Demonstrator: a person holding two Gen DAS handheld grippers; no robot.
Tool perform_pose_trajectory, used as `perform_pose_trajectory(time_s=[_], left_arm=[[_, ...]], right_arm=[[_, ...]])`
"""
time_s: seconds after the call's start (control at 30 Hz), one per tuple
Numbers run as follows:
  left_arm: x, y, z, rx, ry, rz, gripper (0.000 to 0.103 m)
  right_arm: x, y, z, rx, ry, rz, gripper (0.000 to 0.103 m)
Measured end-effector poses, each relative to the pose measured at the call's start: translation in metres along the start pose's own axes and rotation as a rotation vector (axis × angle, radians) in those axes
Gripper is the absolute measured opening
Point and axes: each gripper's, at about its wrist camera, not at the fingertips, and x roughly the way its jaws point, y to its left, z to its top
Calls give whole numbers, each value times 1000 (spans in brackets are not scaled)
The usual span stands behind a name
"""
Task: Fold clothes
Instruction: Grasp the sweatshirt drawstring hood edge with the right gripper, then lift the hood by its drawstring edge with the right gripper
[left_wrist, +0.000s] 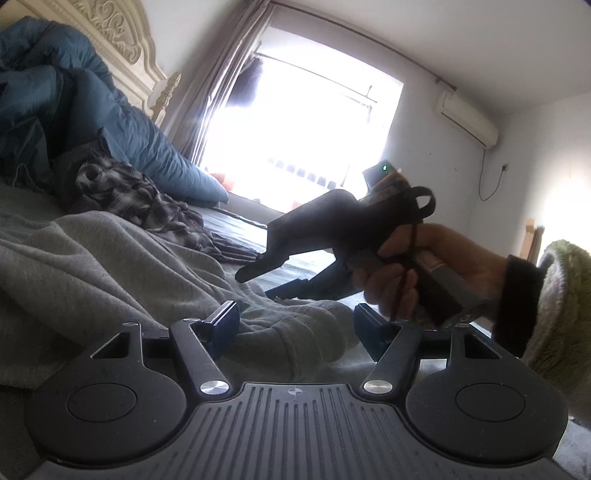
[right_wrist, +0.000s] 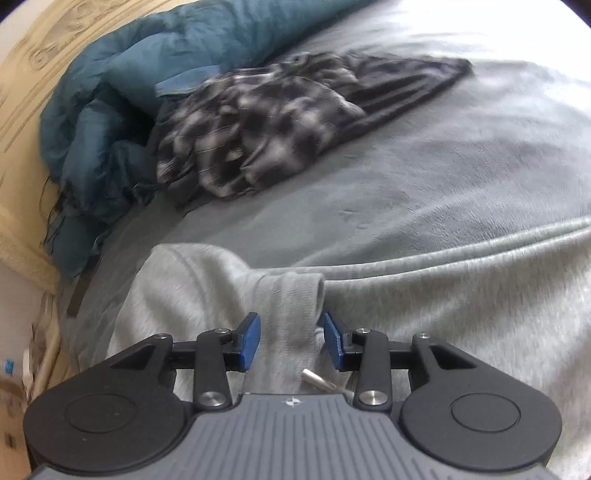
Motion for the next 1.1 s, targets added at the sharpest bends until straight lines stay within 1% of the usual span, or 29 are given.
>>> perform_pose_trajectory(time_s=[0.1,0.17,0.27,0.33,0.47,0.5,0.53,0.57,0.6,0.63,0.7,0.77,0.83,0.9,0.97,1.0,1.07,1.1], left_arm=[[0,2,0,-12,1,-1,69],[-1,2,0,-16,1,0,69],[-2,5,1,-28,0,5,69],[-3,8,2,-41,-5,10,69],[-6,14,5,-76,-23,14,69],[-6,16,5,-85,-24,15,69],[-6,17,5,-95,-25,16,69],[-6,18,5,-105,-26,14,69],[-7,20,5,-113,-29,14,69],[-9,20,6,-116,-37,14,69],[-13,21,7,-122,-55,12,69],[-14,24,8,-137,-62,11,69],[-9,26,7,-157,-38,12,69],[0,25,5,-147,12,38,69],[10,20,2,-94,77,100,69],[12,18,1,-80,88,114,69],[12,18,0,-76,96,121,70],[11,19,0,-80,97,120,70]], right_arm=[[6,-6,3,53,6,33,41],[8,-8,5,82,14,95,44],[8,-11,5,125,36,180,44],[7,-13,0,144,79,180,43],[-3,-9,-19,88,130,203,41],[-5,-6,-24,65,133,199,34],[-7,-3,-29,41,132,190,21],[-10,1,-33,14,122,174,19],[-16,5,-37,-9,101,172,13],[-23,9,-39,-25,76,179,10],[-39,14,-46,-33,32,200,10],[-48,13,-55,-37,9,199,9],[-46,3,-62,-27,20,167,10],[-42,-10,-68,-4,25,147,10],[-40,-21,-68,43,18,182,11],[-40,-25,-67,58,10,191,15],[-48,-22,-65,46,-18,155,20],[-54,-22,-63,40,-37,137,29]])
